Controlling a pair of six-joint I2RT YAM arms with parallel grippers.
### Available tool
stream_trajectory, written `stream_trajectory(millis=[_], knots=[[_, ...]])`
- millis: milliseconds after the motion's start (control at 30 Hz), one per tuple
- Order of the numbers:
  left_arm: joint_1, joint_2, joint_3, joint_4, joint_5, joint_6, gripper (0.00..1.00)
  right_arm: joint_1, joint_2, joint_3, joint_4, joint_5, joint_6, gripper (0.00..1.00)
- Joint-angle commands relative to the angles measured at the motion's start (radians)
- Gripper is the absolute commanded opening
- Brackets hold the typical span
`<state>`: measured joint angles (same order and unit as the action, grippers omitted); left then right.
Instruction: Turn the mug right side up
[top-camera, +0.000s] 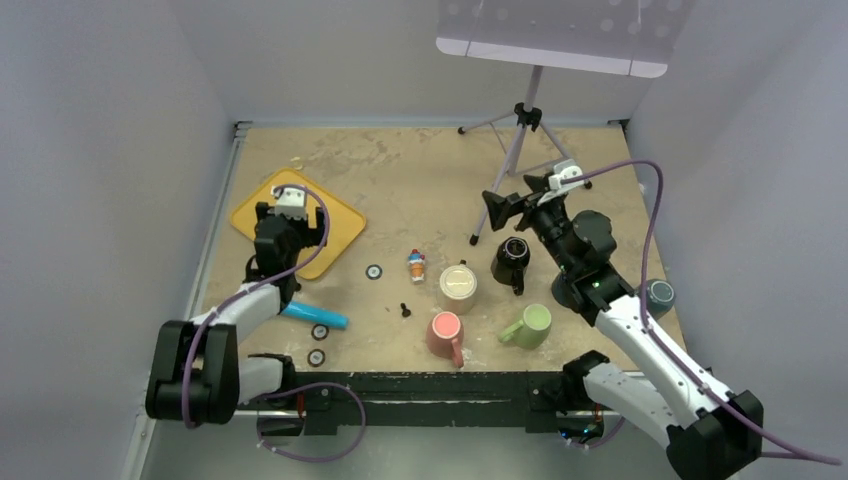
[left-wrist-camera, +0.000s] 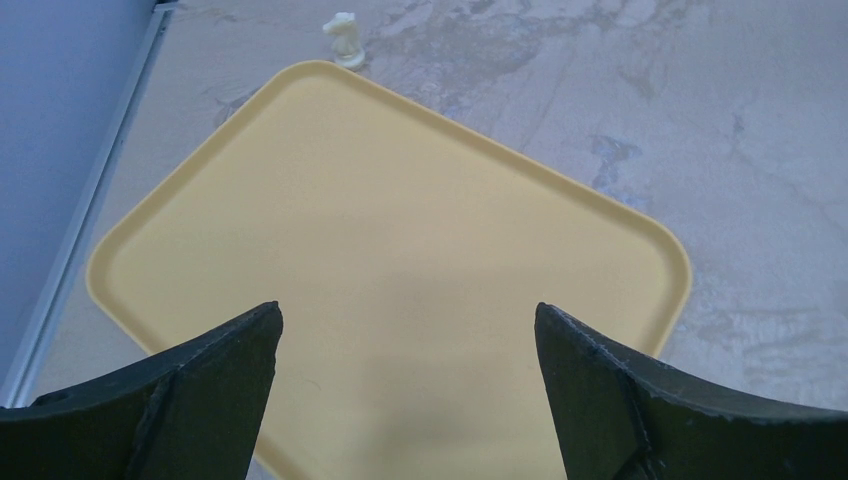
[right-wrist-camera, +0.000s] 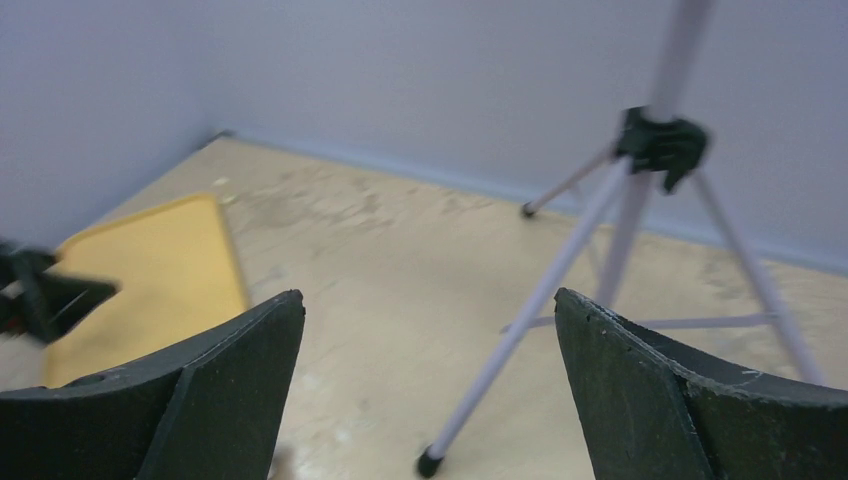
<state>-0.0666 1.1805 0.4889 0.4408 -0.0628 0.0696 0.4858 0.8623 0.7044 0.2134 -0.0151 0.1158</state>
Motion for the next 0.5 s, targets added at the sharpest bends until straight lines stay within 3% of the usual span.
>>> stream_trajectory(millis=[0, 133, 267, 467], knots=[[0.007, -0.103, 0.293, -0.512, 0.190, 0.139, 1.00, 0.129, -0.090, 0.066, -0.464, 0.035, 0.123, 0.98], [0.006, -0.149, 0.470, -0.851, 0.328, 0.211, 1.00, 0.313, -0.132, 0.053, -0.626, 0.095, 0.269, 0.98], [0.005, -0.126, 0.681, -1.237, 0.374, 0.224, 1.00, 0.621, -0.111, 0.055, -0.793, 0.300, 0.490, 0.98], [0.005, -0.127, 0.747, -1.433, 0.443, 0.220, 1.00, 0.996, 0.144, 0.123, -0.950, 0.417, 0.730, 0.98]])
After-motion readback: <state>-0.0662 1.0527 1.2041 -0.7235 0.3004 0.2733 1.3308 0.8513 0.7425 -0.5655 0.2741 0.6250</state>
